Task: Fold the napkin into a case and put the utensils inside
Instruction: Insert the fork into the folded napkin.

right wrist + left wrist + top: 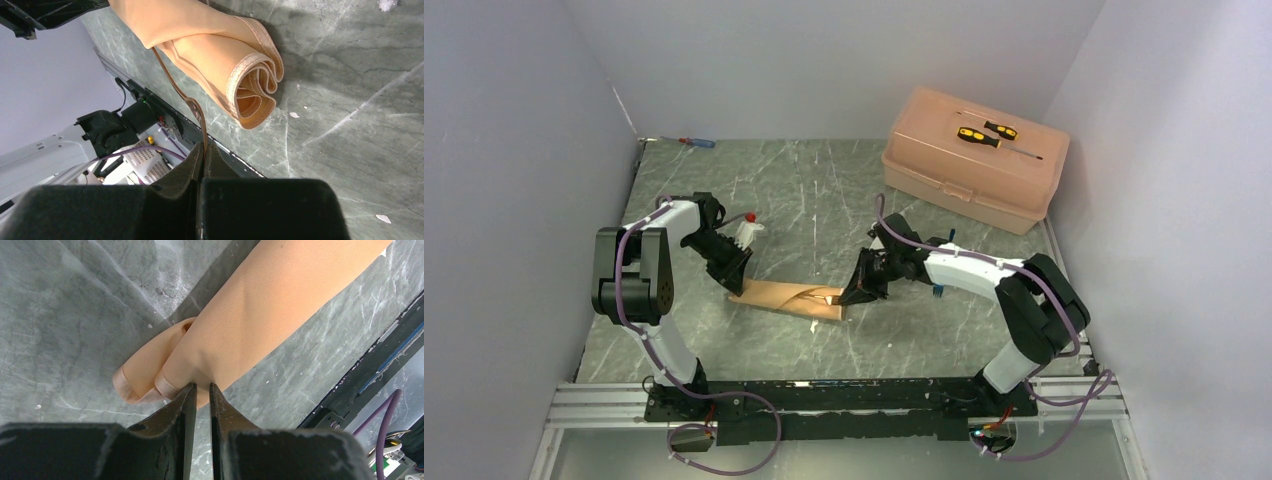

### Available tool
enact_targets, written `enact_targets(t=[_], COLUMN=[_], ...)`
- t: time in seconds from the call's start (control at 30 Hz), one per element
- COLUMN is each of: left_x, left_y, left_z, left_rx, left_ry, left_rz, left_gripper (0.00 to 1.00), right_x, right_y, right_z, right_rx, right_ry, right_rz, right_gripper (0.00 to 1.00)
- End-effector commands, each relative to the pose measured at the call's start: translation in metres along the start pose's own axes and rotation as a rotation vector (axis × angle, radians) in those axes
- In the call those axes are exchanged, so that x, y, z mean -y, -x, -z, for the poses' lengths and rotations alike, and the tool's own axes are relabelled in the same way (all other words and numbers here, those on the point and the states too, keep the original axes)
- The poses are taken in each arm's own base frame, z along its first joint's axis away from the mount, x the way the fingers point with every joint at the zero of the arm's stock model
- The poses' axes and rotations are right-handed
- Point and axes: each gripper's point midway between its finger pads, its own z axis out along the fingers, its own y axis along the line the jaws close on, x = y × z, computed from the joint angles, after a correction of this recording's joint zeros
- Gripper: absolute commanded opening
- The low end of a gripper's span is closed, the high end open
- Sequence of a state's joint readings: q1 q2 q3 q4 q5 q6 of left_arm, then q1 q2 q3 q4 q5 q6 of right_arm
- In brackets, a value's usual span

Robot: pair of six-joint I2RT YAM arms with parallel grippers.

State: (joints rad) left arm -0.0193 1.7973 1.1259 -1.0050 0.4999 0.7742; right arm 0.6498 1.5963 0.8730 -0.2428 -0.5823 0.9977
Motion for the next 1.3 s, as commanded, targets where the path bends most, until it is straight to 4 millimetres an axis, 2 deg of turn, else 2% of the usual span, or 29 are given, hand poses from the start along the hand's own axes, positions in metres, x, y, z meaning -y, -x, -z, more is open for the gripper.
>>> enact_targets(t=[0.0,0.63,0.73,0.97,1.07,1.17,1.27], left_x=[0.005,0.004,0.004,0.003,0.002,0.001,0.001], left_y=[-0.001,-0.003,-0.004,-0.006,-0.007,-0.008,-0.008], left_z=[-0.001,-0.001,-0.001,0.0,0.0,0.0,0.001], left_rx=[-0.001,-0.011,-0.015,-0.027,-0.032,-0.039,-0.043], left_ry=[-0.028,-0.025,-0.027,-0.022,-0.02,-0.02,-0.02], left_rz=[-0.018,-0.025,-0.023,-0.03,-0.028,-0.023,-0.022], left_gripper=[0.21,0.21,0.21,0.2,0.2,0.2,0.2], right_x=[-0.026,-0.012,-0.002,0.036,0.04,0.046,0.05], right_y=[0.008,0.017,0.017,0.025,0.025,0.022,0.021], right_z=[0.002,-0.027,-0.03,-0.028,-0.026,-0.024,-0.016], right_rx=[0.011,-0.039,-0.04,-0.012,0.009,0.015,0.037], right_ry=[0.065,0.035,0.01,-0.067,-0.074,-0.082,-0.117], right_rz=[0.051,0.053,0.049,0.076,0.096,0.105,0.136], right_gripper=[0.0,0.0,0.17,0.53,0.59,0.6,0.5])
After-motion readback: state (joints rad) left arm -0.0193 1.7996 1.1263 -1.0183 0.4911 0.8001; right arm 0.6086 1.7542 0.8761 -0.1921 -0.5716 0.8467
